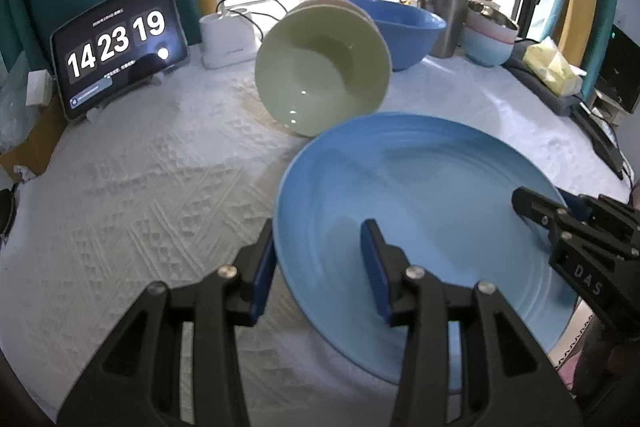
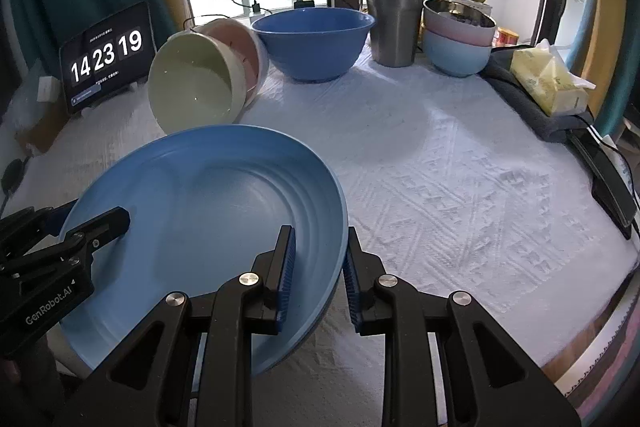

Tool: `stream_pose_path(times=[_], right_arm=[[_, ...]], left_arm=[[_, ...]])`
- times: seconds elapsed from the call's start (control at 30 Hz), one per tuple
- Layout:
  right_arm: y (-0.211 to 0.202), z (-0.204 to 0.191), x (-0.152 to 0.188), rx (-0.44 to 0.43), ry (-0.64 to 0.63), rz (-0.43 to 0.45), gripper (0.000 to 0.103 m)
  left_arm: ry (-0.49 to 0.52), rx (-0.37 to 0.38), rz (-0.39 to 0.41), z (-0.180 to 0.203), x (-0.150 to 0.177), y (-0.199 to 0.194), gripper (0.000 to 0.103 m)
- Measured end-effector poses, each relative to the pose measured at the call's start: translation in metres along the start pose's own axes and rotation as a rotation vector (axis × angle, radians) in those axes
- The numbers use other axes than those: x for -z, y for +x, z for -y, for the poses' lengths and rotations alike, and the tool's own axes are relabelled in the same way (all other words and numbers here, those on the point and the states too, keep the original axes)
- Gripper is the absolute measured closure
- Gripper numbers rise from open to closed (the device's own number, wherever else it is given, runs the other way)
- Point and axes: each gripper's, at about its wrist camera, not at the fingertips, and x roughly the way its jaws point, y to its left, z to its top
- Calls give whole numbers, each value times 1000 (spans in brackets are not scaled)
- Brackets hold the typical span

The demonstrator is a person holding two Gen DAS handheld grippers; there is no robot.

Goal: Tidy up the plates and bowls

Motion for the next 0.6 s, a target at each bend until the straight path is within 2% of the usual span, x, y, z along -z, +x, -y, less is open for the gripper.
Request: stream_pose_path(times=[0.17, 0.43, 0.6], right_arm=[[6, -3, 1, 25, -16, -3, 78], [11, 3, 1, 19, -2, -29, 77], [8, 4, -1, 0, -3, -19, 63]], left_arm=[[3, -17, 0, -1, 0, 1, 60], [-30, -37, 8, -12, -1, -3, 59], [-67, -44, 25, -22, -1, -7, 59]])
